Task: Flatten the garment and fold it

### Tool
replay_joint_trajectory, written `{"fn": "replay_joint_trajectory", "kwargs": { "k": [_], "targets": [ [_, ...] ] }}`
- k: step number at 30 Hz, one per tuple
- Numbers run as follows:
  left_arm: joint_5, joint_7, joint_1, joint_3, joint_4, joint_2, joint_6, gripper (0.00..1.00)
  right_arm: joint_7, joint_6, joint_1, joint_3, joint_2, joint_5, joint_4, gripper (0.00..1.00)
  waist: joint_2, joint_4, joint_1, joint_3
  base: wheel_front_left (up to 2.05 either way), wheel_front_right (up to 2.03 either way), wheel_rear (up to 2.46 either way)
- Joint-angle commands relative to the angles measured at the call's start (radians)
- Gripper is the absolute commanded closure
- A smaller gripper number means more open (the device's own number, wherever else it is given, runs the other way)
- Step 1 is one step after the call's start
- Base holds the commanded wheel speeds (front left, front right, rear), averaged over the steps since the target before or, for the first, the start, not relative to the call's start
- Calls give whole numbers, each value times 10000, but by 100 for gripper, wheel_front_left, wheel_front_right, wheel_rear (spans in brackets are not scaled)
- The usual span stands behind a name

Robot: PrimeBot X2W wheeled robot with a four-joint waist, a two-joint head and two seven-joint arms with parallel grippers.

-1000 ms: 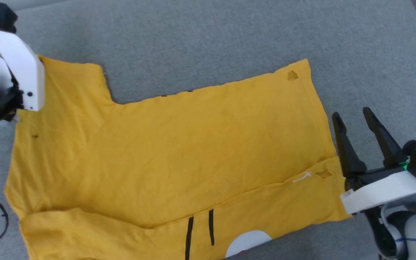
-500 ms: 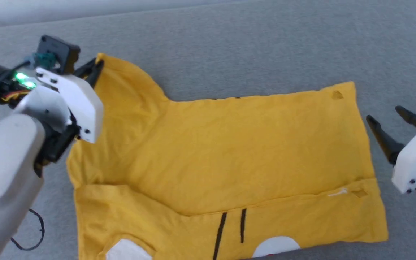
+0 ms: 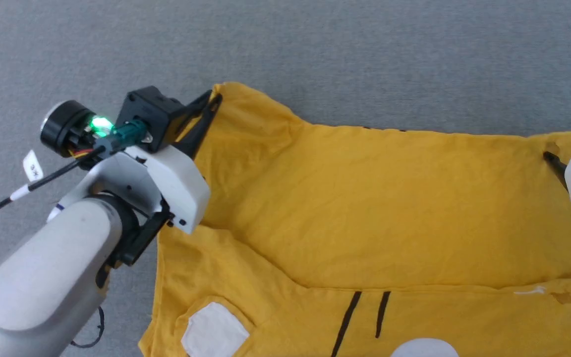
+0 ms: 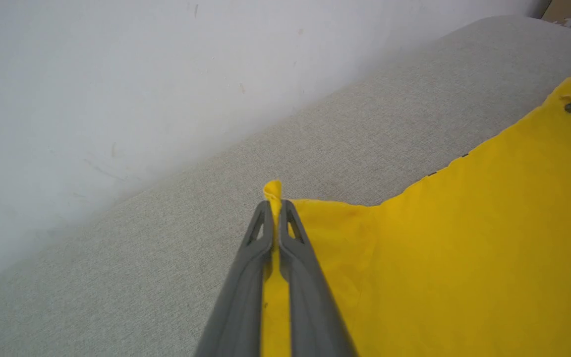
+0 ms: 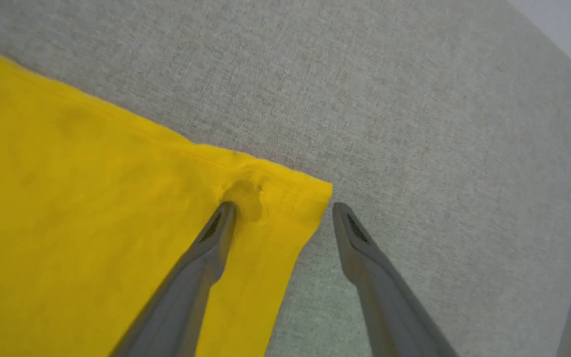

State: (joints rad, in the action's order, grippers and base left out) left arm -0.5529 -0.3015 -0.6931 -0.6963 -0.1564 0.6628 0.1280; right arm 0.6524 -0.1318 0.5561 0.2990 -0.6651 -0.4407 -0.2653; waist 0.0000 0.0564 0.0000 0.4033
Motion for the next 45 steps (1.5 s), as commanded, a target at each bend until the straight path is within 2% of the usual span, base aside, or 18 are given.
{"fn": "replay_joint_trajectory", "kwargs": {
  "k": [1,5,6,7,10,16,20,24,30,34,39,45],
  "targets": [
    [89,32,144,-59,-83,-73,61,100,33,11,164,166,-74,39,-215,0,0,400,0,289,0,0,0],
    [143,45,141,-204,-142,-213,67,100,157,11,265,1038,-218,-111,-981,0,0,546,0,302,0,0,0],
    [130,53,146,-221,-131,-244,68,100,178,11,271,1242,-258,-186,-1109,24,0,562,0,302,0,0,0],
    [121,72,143,-232,-107,-272,66,100,148,11,283,1452,-309,-238,-1197,100,0,572,0,300,0,0,0],
    [114,232,173,-206,30,-331,115,100,-299,11,411,1807,-412,-326,-1420,100,0,543,0,199,0,0,0],
    [-101,742,758,91,252,-225,477,100,-2120,11,592,1426,-160,83,-1853,100,0,348,0,-478,0,0,0],
    [-349,907,1504,274,87,98,758,100,-3271,11,100,840,179,204,-1717,100,0,189,0,-1182,0,0,0],
    [-575,921,2362,486,-408,591,1147,100,-3821,11,-721,266,492,12,-1153,100,0,41,0,-1806,0,0,0],
    [-961,769,3811,603,-1238,1290,1703,100,-4065,11,-2447,-894,723,108,105,100,0,4,0,-2501,0,0,0],
    [-1289,684,4849,491,-1658,1614,1936,100,-3956,11,-3758,-1748,1143,308,932,100,0,33,0,-2697,0,0,0],
    [-2116,740,6021,357,-1699,1668,1874,100,-3526,11,-5206,-2116,1524,498,1651,100,0,48,0,-2796,0,0,0],
    [-2434,665,6587,43,-1039,1761,1558,100,-3112,11,-6112,-1930,1252,968,1787,100,0,32,0,-2742,0,0,0]
  ]
}}
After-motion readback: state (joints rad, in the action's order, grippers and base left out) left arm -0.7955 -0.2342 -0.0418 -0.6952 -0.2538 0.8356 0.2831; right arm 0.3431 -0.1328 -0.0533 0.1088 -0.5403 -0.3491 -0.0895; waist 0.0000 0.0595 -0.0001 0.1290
